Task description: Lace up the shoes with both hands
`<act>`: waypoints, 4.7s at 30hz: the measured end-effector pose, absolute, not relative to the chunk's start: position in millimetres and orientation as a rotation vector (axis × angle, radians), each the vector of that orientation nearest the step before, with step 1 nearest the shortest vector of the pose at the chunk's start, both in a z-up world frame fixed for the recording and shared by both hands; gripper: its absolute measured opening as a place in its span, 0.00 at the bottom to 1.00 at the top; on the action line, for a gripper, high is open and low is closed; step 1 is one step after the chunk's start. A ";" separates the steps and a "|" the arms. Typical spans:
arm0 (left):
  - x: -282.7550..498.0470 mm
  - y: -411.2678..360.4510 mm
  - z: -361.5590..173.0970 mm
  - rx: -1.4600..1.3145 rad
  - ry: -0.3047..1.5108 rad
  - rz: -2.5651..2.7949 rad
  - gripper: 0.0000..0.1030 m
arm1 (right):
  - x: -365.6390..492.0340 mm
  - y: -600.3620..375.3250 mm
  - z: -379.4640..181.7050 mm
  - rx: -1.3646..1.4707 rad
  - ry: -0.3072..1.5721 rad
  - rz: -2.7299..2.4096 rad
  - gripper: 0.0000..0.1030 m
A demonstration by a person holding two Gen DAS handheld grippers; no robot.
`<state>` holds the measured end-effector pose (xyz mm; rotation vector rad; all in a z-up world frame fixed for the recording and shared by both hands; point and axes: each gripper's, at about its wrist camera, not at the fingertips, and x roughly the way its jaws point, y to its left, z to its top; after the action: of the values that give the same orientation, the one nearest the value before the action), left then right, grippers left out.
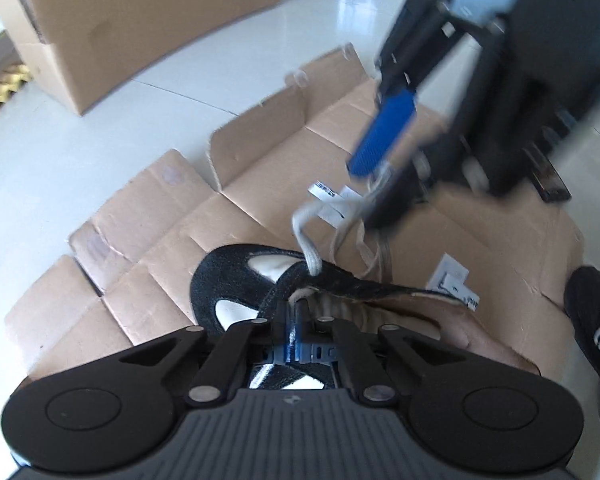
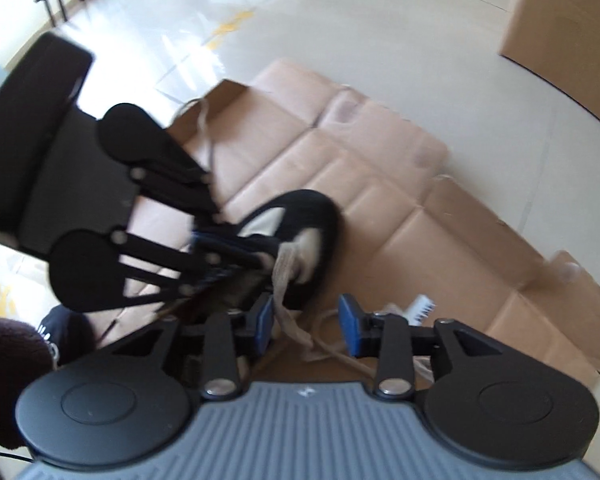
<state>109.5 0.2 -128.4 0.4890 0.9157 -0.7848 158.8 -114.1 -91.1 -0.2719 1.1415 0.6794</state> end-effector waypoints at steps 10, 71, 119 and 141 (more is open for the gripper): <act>100.4 14.4 -122.2 0.408 0.883 -0.696 0.01 | 152.5 -88.2 -96.8 -0.243 1.099 0.652 0.25; 78.3 122.6 -126.2 0.404 0.972 -0.167 0.01 | 151.8 -78.2 -140.9 -0.271 1.142 0.563 0.15; 75.8 24.0 -117.6 0.244 1.109 -0.472 0.29 | 148.9 -218.3 65.2 -0.346 0.799 0.242 0.01; 60.5 23.1 -135.3 0.228 1.071 -0.397 0.31 | 64.8 -265.8 164.3 -0.426 0.758 -0.067 0.01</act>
<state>60.5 23.1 -135.3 0.2277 1.0707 -0.3973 64.8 -265.8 164.3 -0.4257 0.7578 -0.0674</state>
